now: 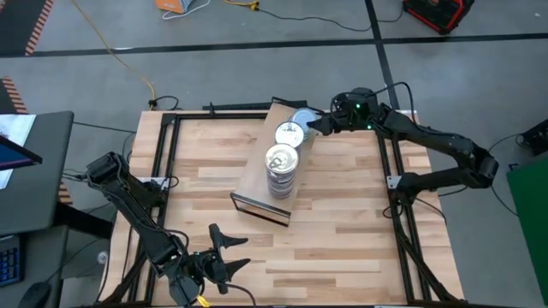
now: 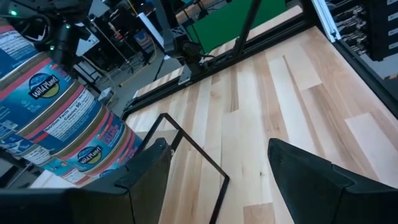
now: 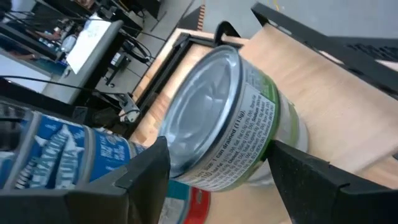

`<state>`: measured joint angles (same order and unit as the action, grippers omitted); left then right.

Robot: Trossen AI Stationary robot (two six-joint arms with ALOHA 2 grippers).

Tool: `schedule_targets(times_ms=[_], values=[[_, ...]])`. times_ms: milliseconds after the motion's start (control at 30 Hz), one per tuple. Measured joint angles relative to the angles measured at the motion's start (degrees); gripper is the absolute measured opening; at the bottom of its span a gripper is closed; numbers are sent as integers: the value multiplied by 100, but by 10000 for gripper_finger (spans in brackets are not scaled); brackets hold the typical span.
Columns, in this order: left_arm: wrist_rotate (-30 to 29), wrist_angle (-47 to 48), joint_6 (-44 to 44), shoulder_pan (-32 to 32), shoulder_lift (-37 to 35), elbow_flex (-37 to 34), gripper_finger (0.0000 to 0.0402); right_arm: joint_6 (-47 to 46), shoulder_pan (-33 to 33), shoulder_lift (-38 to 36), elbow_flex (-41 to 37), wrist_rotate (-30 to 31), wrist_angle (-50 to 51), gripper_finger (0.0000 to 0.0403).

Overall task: Stack canned seafood by type on shelf
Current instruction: Stack the green white tuna can on top of the green white tuna can on the shelf, then return to Home Position

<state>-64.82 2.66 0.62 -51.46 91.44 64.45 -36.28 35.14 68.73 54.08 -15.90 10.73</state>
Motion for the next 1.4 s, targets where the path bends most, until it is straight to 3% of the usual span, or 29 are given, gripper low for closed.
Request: schedule_targets(times_ms=[633, 800, 933, 1100, 1267, 1400], values=[[-2, -51, -46, -14, 0, 0, 261, -72, -5, -5, -2, 212, 40, 292], [89, 3, -268, -179, -126, 131, 261, 457, -48, -306, -4, 194, 589, 292], [447, 446, -481, -328, -425, 109, 261, 1185, -543, -736, -107, 237, 1348, 292], [357, 988, -1053, -236, -790, -277, 261, 1295, -1890, -1453, -954, 1322, 808, 292], [1221, 763, -1596, 304, -1278, -895, 252, 1174, -3112, -2249, -1978, 2683, -238, 292], [1876, 77, -1383, 672, -1711, -1435, 235, 972, -3857, -2848, -2741, 3545, -910, 292]])
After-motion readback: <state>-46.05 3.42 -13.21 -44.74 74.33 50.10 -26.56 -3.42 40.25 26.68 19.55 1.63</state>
